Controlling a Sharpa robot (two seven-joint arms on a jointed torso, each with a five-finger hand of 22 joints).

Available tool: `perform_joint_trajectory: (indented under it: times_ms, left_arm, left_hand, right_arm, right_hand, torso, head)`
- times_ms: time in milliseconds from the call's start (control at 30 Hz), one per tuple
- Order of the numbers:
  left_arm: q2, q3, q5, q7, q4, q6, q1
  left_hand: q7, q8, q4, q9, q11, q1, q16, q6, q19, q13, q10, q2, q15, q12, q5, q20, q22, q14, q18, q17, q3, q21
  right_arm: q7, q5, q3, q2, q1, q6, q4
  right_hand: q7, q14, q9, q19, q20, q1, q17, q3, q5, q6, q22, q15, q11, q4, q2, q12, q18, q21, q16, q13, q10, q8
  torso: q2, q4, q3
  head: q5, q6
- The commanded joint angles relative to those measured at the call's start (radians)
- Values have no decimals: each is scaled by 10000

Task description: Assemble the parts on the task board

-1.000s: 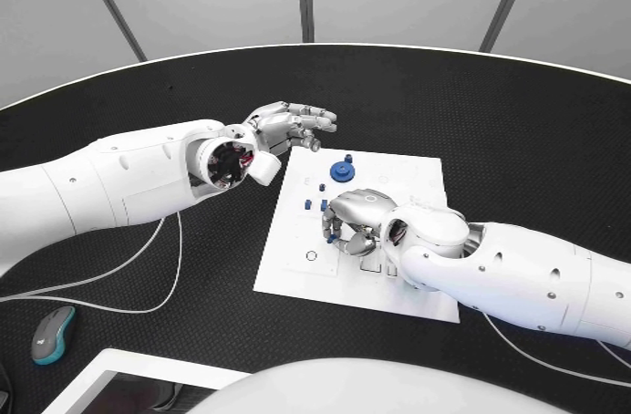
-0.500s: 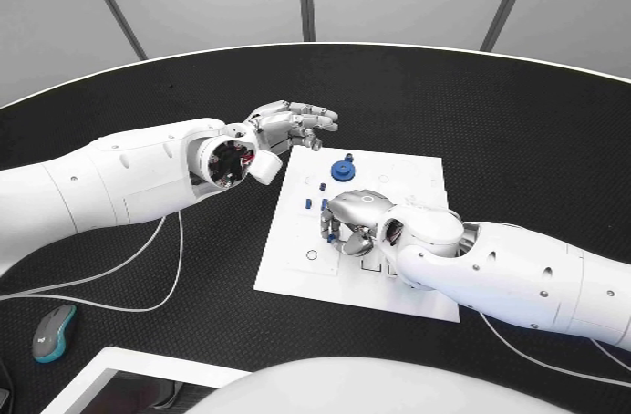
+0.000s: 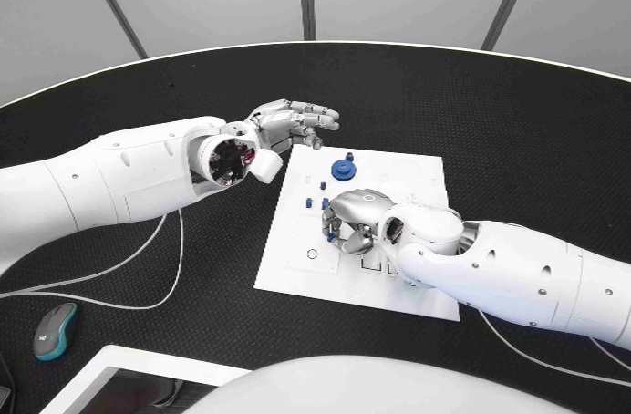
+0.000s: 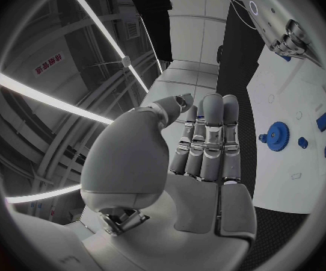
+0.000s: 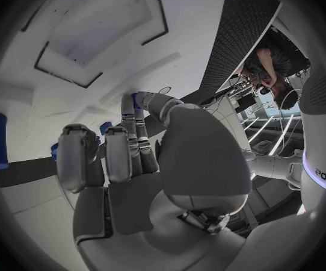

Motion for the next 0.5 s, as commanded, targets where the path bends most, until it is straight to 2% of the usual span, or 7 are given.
perform_joint_trajectory:
  times_ms: [33,100,133,233,333,400,500]
  left_arm:
    - [1,0,0,-11,-5,12,0]
    - [1,0,0,-16,-9,17,0]
    - [2,0,0,-21,-12,20,0]
    - [9,0,0,-31,-27,31,0]
    - [11,0,0,-36,-33,37,0]
    - [13,0,0,-38,-41,40,0]
    - [12,0,0,-41,-48,47,-1]
  left_hand:
    - [32,30,2,18,13,-15,-35,-46,-44,22,-98,123,-20,76,55,-39,-14,-54,144,-23,-67,-70]
    - [32,30,2,18,13,-15,-35,-46,-44,22,-98,123,-20,76,55,-39,-14,-54,144,-23,-67,-70]
    - [32,30,2,18,13,-15,-35,-46,-44,22,-98,123,-20,76,55,-39,-14,-54,144,-23,-67,-70]
    - [32,30,2,18,13,-15,-35,-46,-44,22,-98,123,-20,76,55,-39,-14,-54,144,-23,-67,-70]
    - [32,30,2,18,13,-15,-35,-46,-44,22,-98,123,-20,76,55,-39,-14,-54,144,-23,-67,-70]
    - [32,30,2,18,13,-15,-35,-46,-44,22,-98,123,-20,76,55,-39,-14,-54,144,-23,-67,-70]
    - [32,30,2,18,13,-15,-35,-46,-44,22,-98,123,-20,76,55,-39,-14,-54,144,-23,-67,-70]
  right_arm:
    - [19,0,-1,-20,0,-8,1]
    - [34,0,-1,-32,-1,-3,10]
    - [49,0,-1,-42,-1,39,20]
    - [83,0,-2,-81,0,144,48]
    - [95,0,-2,-123,0,158,67]
    - [90,0,-2,-177,0,116,98]
    - [71,0,-2,-279,0,-6,167]
  right_hand:
    - [45,494,-26,499,89,-150,-16,-33,-32,-134,1979,109,119,-4,-50,-181,20,-85,-44,-177,-240,-87]
    - [87,492,-51,454,124,-213,-23,-55,-12,-218,1929,152,171,-1,-121,-249,45,-206,-46,-218,-378,-151]
    - [143,473,-103,384,178,-280,-77,-66,22,-395,1848,217,248,1,-203,-355,84,-398,-80,-287,-620,-274]
    - [118,425,-128,283,235,-353,-169,-131,21,-468,1733,262,289,-19,-333,-416,141,-669,-142,-349,-859,-337]
    - [11,388,-171,203,252,-411,-211,-198,23,-668,1638,250,257,-31,-427,-438,192,-891,-171,-391,-1049,-451]
    - [-56,337,-211,67,273,-451,-265,-268,31,-895,1465,277,293,-43,-476,-465,271,-1283,-206,-451,-1349,-567]
    - [-122,313,-224,45,290,-446,-289,-312,36,-1003,1427,292,317,-65,-490,-445,283,-1362,-218,-473,-1488,-613]
  torso:
    - [-6,-7,14]
    - [1,-1,12]
    - [0,-3,15]
    - [-2,-1,16]
    - [-4,-6,17]
    - [-2,-10,17]
    - [-4,-14,17]
  head:
    - [4,2]
    - [-9,12]
    - [-11,11]
    - [-27,25]
    - [-37,34]
    - [-32,45]
    - [-38,57]
